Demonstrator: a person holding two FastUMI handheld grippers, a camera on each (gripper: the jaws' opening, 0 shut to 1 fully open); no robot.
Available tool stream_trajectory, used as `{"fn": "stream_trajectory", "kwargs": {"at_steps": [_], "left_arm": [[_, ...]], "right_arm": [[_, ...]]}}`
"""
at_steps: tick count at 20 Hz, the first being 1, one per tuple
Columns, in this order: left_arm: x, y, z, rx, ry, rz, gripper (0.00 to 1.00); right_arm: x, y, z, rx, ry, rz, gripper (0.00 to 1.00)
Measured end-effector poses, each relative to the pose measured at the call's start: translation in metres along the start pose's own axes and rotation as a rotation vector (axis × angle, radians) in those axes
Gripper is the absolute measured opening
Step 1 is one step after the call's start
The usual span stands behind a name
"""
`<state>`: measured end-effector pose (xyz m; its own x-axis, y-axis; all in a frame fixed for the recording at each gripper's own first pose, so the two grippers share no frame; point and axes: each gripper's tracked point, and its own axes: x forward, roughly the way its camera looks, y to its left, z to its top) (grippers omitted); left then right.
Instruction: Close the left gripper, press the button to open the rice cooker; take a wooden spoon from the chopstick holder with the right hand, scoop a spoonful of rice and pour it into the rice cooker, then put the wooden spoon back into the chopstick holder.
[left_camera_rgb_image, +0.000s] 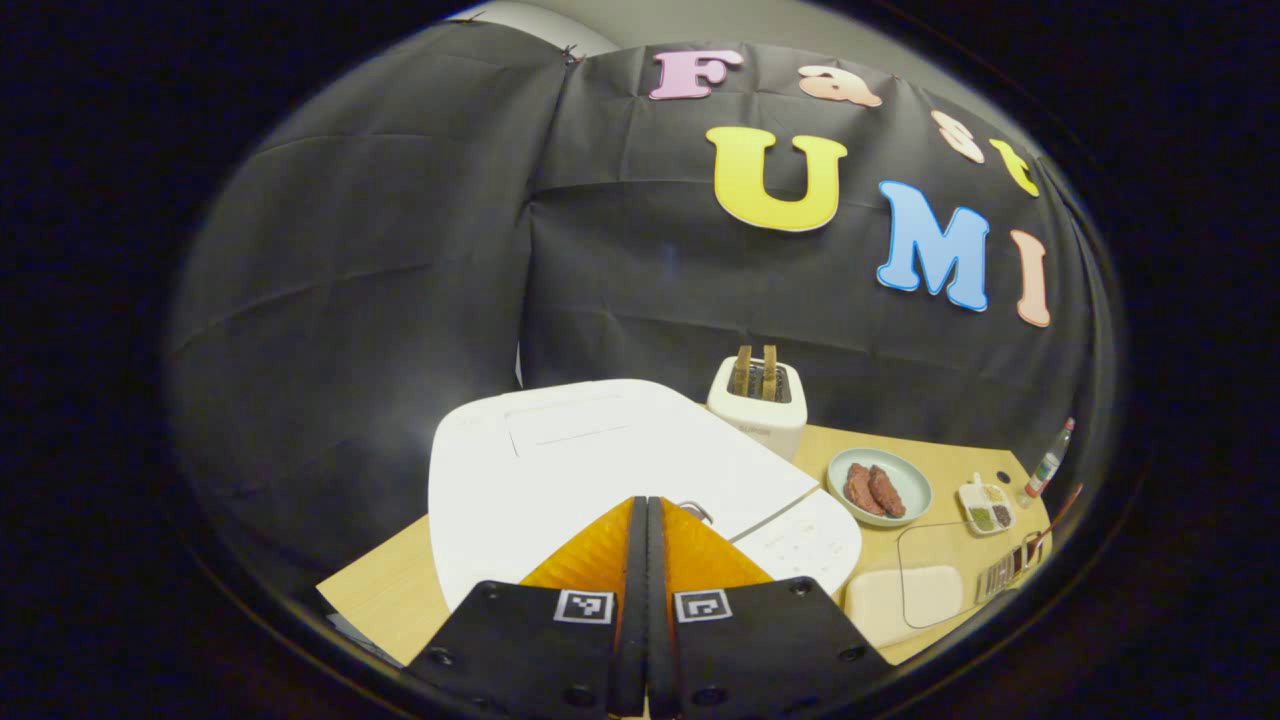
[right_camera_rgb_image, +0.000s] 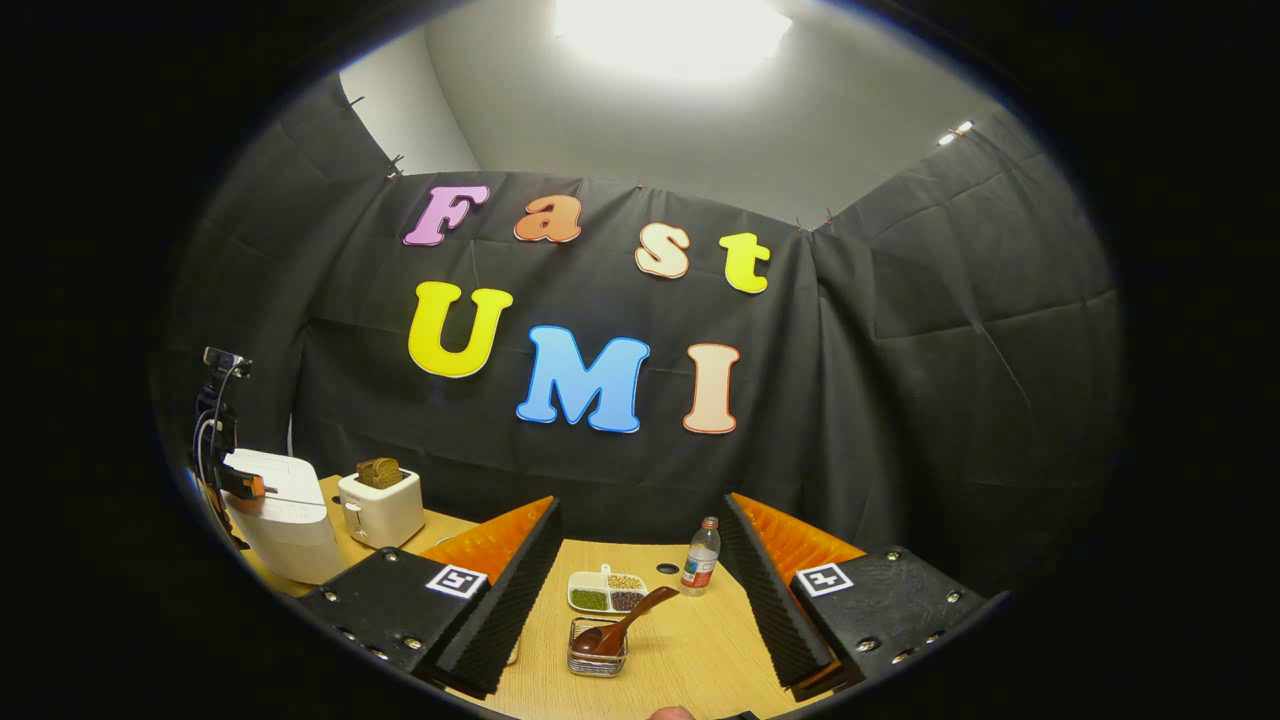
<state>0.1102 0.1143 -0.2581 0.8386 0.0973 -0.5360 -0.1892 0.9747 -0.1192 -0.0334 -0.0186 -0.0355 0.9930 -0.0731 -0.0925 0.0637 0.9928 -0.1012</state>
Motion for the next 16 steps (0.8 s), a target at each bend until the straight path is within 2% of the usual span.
{"fn": "stream_trajectory", "kwargs": {"at_steps": [3,10,11,15,16], "left_arm": [[-0.005,0.001,0.032,0.024,-0.065,0.005,0.06],[-0.044,0.011,0.129,0.109,-0.280,0.074,0.11],[-0.055,0.007,0.138,0.102,-0.301,0.063,0.08],[-0.093,-0.008,0.156,0.039,-0.359,0.028,0.09],[-0.106,-0.014,0.154,0.024,-0.375,0.008,0.21]], "right_arm": [[0.005,-0.004,-0.007,0.021,0.011,0.006,0.97],[0.020,-0.010,-0.014,0.072,0.022,0.038,0.97],[0.023,-0.013,-0.014,0.075,0.020,0.038,0.97],[0.035,-0.026,-0.011,0.080,0.000,0.022,0.97],[0.038,-0.028,-0.011,0.082,-0.003,0.023,0.97]]}}
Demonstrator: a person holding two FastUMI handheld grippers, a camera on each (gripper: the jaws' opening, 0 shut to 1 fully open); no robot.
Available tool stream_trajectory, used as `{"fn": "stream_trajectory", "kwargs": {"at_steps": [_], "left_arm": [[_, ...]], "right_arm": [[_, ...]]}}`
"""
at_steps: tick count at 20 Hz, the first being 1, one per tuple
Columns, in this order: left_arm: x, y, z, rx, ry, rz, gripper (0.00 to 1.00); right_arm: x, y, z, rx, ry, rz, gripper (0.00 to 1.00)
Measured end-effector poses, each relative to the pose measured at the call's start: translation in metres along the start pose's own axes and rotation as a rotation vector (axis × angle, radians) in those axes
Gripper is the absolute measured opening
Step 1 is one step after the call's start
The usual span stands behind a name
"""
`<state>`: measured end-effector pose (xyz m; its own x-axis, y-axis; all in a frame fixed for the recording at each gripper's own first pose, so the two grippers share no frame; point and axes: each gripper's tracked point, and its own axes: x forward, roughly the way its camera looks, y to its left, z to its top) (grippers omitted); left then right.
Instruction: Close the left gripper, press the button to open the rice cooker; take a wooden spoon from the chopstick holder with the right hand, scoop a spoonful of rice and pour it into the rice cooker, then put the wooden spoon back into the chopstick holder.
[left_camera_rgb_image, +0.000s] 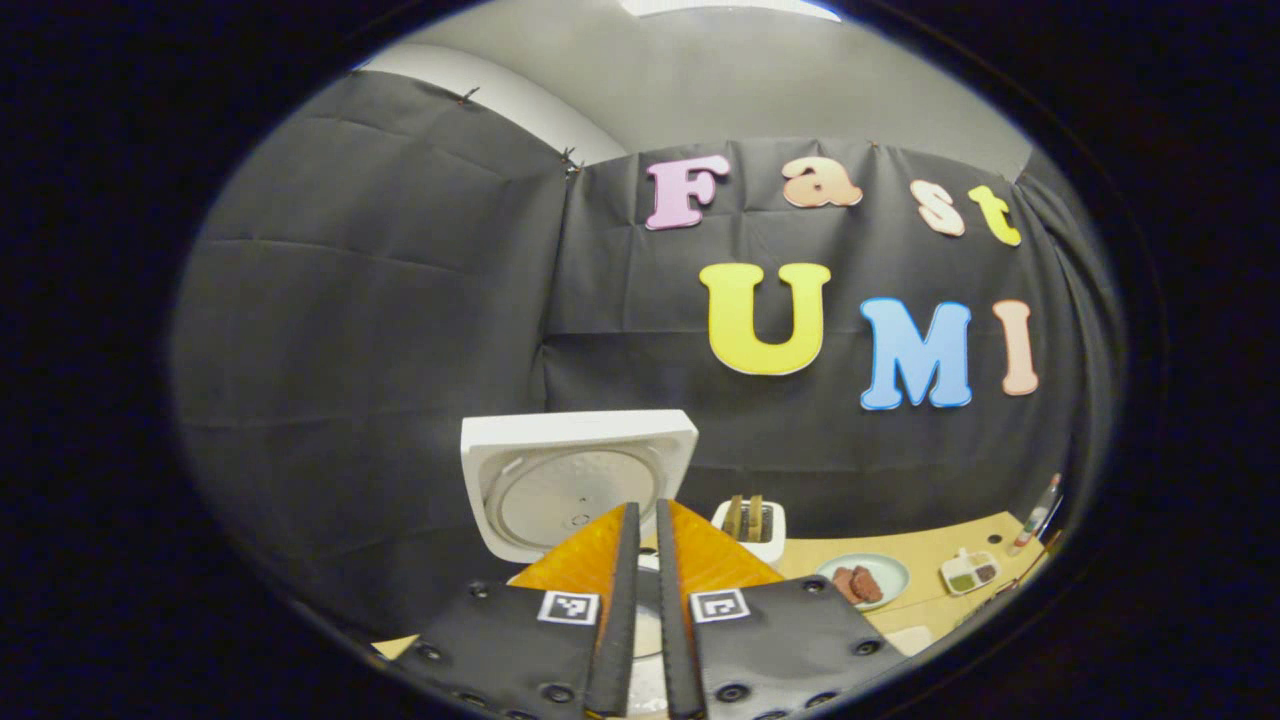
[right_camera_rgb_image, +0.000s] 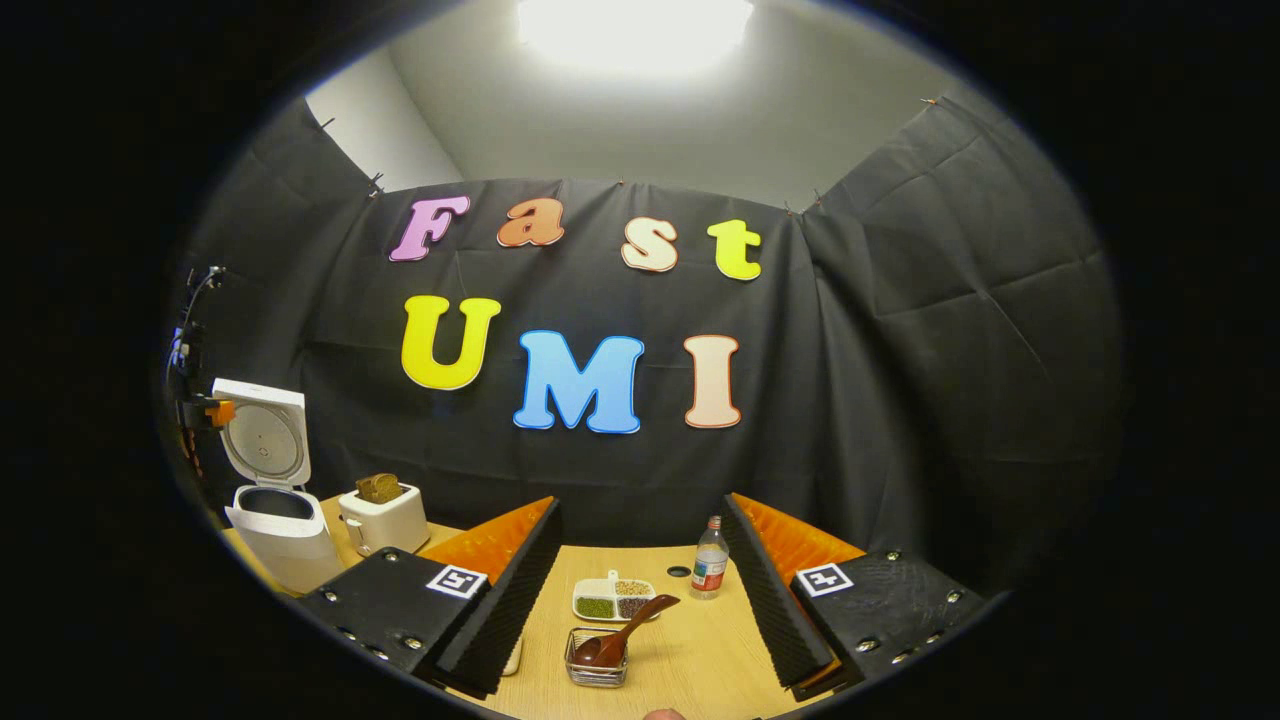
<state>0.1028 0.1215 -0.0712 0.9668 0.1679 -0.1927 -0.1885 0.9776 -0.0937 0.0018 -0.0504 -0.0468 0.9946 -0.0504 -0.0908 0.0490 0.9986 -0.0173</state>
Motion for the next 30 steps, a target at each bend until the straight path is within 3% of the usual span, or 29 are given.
{"fn": "stream_trajectory", "kwargs": {"at_steps": [3,6,10,19,30], "left_arm": [[-0.027,-0.014,0.016,-0.012,-0.057,-0.034,0.55],[-0.055,-0.023,0.029,0.015,-0.103,-0.057,0.82],[-0.085,-0.029,0.042,0.032,-0.147,-0.060,0.98],[-0.135,-0.038,0.034,0.069,-0.136,-0.085,0.97],[-0.166,0.000,0.043,0.106,-0.121,0.001,0.97]], "right_arm": [[0.014,-0.009,0.004,-0.004,-0.023,0.004,0.97],[0.027,-0.013,-0.001,0.015,-0.021,0.014,0.97],[0.047,-0.014,-0.011,0.054,0.007,0.029,0.96],[0.101,-0.024,-0.076,0.190,0.184,0.028,0.97],[0.137,-0.021,-0.189,0.230,0.408,0.024,0.97]]}}
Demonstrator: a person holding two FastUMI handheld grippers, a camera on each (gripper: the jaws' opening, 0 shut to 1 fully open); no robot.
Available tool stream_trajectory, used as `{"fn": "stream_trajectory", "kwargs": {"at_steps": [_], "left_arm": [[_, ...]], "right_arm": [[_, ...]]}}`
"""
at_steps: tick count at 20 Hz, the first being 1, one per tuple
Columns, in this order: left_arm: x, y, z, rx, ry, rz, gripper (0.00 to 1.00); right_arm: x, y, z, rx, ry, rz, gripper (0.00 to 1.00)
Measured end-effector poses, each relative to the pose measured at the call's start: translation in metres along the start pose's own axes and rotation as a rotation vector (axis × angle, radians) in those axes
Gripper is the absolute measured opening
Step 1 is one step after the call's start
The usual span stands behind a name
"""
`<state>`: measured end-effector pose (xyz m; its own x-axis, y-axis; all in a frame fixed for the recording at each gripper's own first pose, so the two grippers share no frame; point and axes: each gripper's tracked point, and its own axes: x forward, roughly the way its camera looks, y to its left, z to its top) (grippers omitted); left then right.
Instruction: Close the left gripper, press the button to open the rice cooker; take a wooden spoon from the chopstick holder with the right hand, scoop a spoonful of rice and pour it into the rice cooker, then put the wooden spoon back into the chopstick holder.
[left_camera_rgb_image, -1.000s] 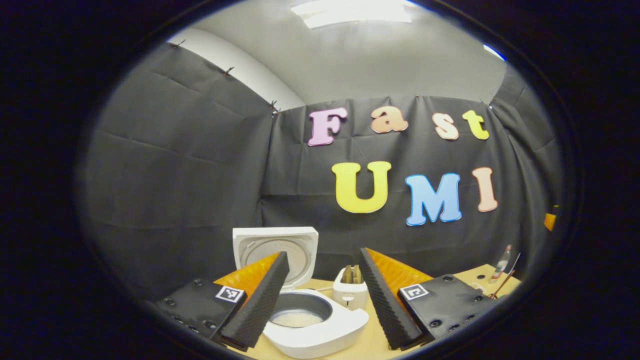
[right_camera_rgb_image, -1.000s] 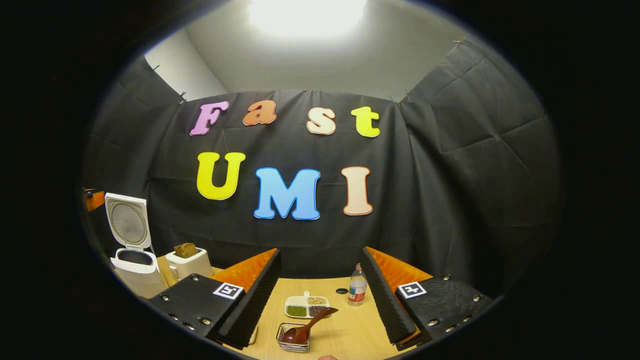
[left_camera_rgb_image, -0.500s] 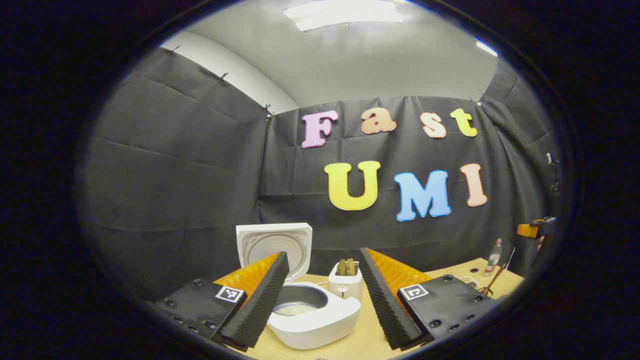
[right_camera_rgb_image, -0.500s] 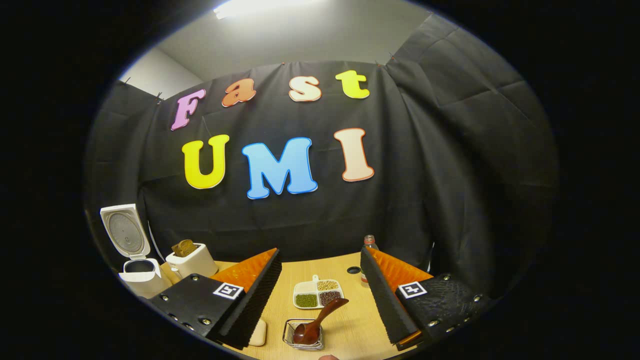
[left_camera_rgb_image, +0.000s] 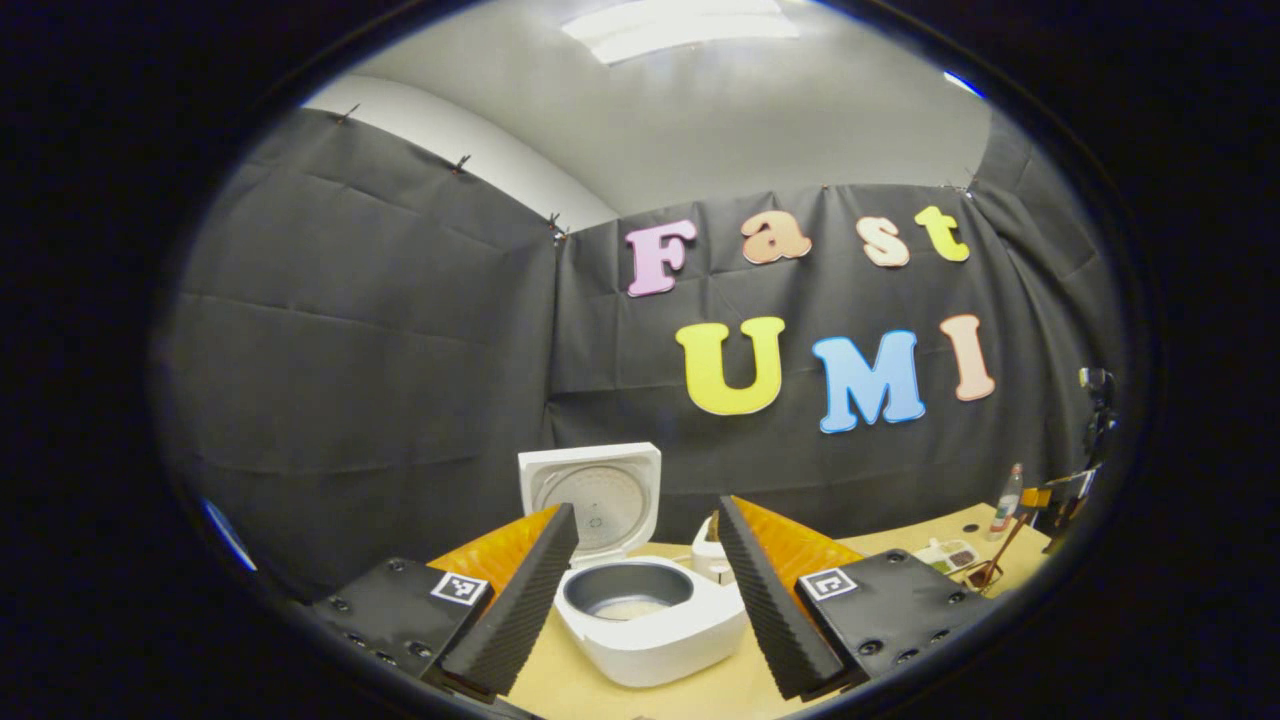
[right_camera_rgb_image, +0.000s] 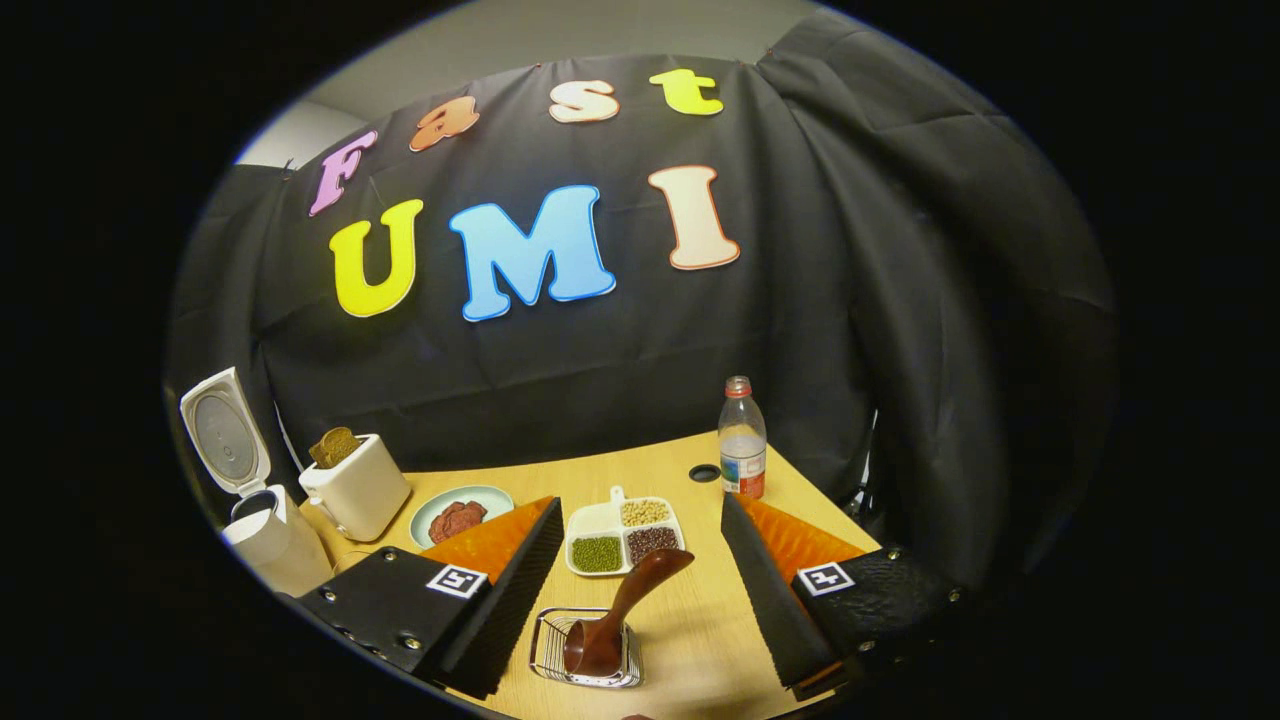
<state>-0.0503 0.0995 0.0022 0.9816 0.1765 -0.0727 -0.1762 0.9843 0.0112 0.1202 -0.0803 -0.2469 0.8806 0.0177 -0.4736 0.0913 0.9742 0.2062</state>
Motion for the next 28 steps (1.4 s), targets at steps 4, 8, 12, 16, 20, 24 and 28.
{"fn": "stream_trajectory", "kwargs": {"at_steps": [4,8,12,16,20,24,28], "left_arm": [[-0.012,0.017,0.002,0.032,0.000,0.039,0.97],[-0.019,0.027,-0.005,0.052,0.024,0.069,0.99],[-0.023,0.038,-0.009,0.055,0.040,0.090,0.97],[-0.021,0.044,-0.017,0.057,0.065,0.103,1.00],[-0.019,0.056,-0.024,0.025,0.077,0.112,1.00],[-0.015,0.068,-0.029,-0.015,0.075,0.110,1.00],[-0.009,0.080,-0.028,-0.053,0.062,0.095,0.96]], "right_arm": [[0.019,-0.005,-0.035,0.014,0.091,-0.013,0.97],[0.030,-0.008,-0.074,0.047,0.195,-0.016,0.96],[0.038,0.001,-0.096,0.122,0.275,0.005,0.63],[0.033,0.020,-0.103,0.142,0.318,0.070,0.39],[0.029,0.028,-0.096,0.127,0.308,0.080,0.13],[0.012,0.036,-0.072,0.016,0.249,0.088,0.07],[-0.005,0.051,-0.028,-0.019,0.165,0.084,0.07]]}}
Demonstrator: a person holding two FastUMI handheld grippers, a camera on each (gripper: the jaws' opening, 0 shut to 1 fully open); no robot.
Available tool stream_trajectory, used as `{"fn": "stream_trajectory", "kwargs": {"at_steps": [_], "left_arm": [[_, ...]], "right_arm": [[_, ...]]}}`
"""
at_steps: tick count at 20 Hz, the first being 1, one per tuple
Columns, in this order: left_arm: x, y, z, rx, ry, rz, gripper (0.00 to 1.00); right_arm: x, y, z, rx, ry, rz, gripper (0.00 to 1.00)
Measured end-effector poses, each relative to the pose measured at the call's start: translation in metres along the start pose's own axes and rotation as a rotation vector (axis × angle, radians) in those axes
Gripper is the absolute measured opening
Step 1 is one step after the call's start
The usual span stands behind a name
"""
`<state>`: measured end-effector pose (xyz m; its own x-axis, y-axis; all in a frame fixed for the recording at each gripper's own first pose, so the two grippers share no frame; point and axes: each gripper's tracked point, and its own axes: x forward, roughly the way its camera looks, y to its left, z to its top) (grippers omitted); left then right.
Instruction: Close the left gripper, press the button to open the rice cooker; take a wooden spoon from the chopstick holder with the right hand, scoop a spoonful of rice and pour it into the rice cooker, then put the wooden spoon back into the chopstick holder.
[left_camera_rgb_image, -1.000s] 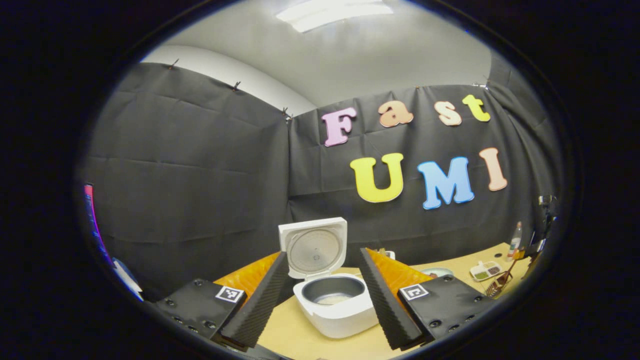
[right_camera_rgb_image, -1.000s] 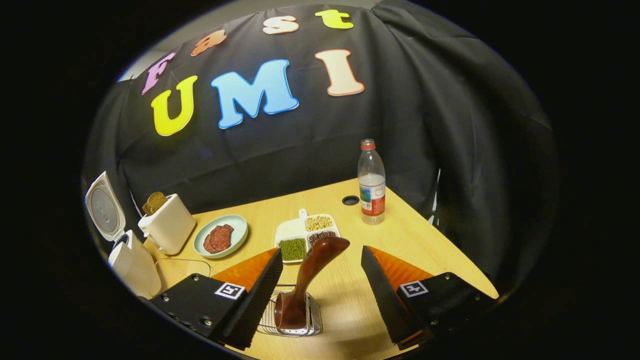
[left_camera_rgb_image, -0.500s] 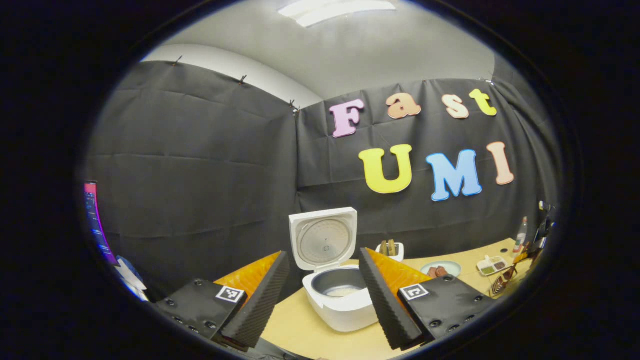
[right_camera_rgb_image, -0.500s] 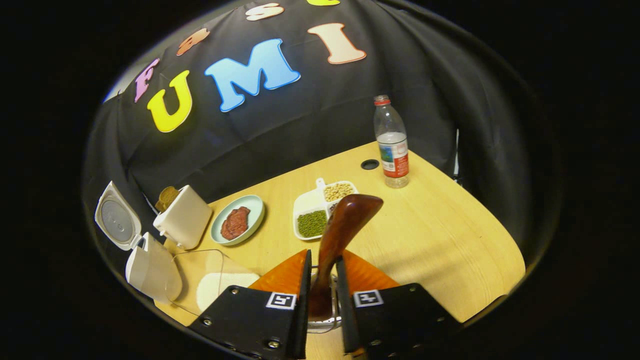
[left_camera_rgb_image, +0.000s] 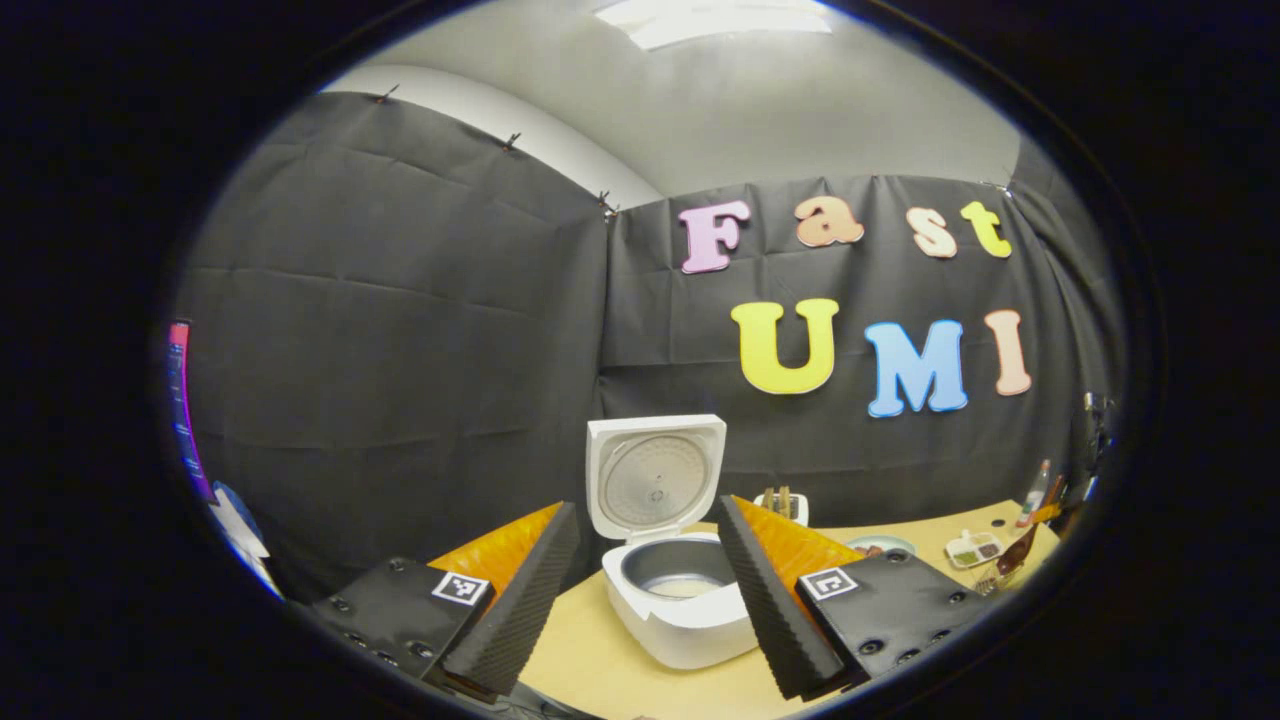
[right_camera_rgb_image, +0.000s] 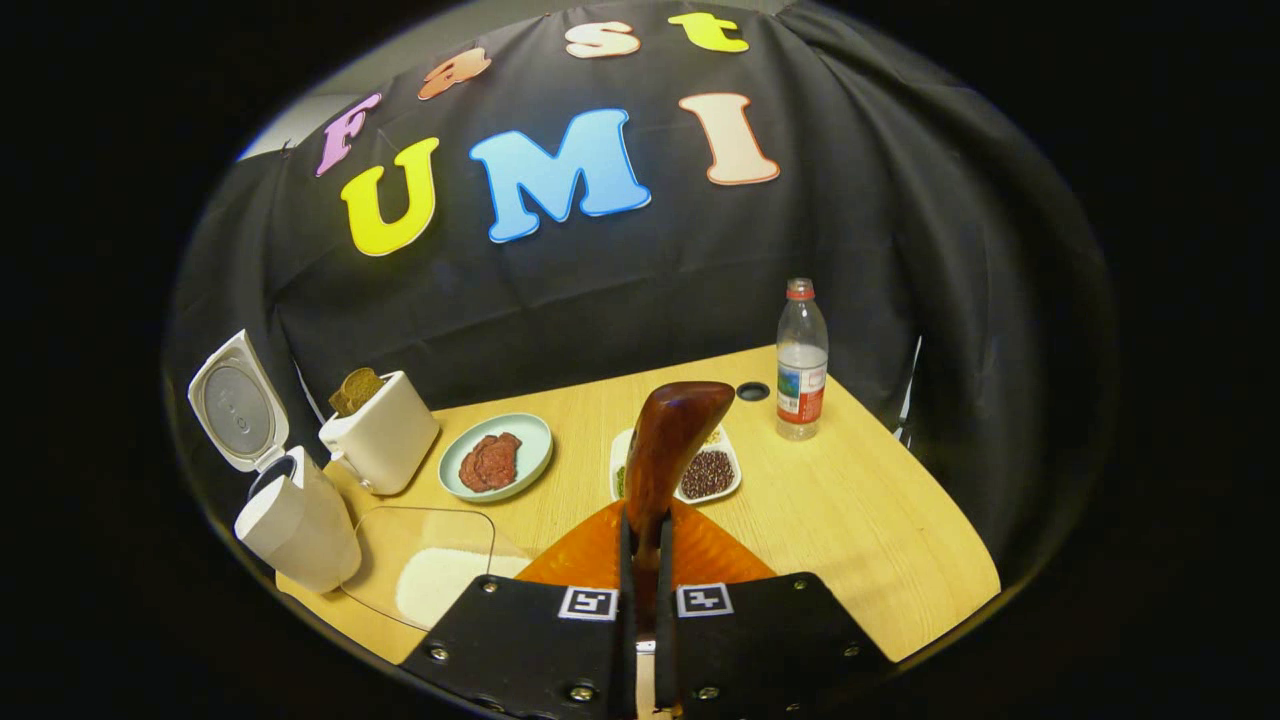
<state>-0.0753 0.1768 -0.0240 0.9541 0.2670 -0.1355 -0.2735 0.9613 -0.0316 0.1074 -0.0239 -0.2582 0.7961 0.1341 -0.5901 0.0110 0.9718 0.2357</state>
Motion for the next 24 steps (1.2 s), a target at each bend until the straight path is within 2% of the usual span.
{"fn": "stream_trajectory", "kwargs": {"at_steps": [1,2,5,9,10,15,24], "left_arm": [[0.001,0.003,0.000,-0.006,-0.005,-0.005,0.94],[-0.001,0.005,-0.001,-0.008,-0.007,-0.011,1.00],[0.010,0.008,-0.003,0.001,-0.006,-0.031,0.97],[0.017,0.020,-0.003,0.013,-0.011,-0.050,1.00],[0.019,0.023,-0.002,0.015,-0.014,-0.053,0.97],[0.027,0.047,-0.007,0.027,-0.007,-0.051,0.97],[0.032,0.087,-0.016,0.052,0.013,-0.018,0.97]], "right_arm": [[-0.005,0.006,0.010,-0.006,-0.021,0.006,0.07],[-0.010,0.013,0.019,-0.011,-0.040,0.009,0.07],[-0.021,0.037,0.036,-0.025,-0.086,0.029,0.07],[-0.024,0.081,0.043,-0.016,-0.115,0.079,0.07],[-0.023,0.093,0.041,-0.010,-0.115,0.096,0.07],[-0.006,0.137,0.011,0.000,-0.082,0.128,0.07],[0.035,0.179,-0.060,-0.046,-0.010,0.083,0.07]]}}
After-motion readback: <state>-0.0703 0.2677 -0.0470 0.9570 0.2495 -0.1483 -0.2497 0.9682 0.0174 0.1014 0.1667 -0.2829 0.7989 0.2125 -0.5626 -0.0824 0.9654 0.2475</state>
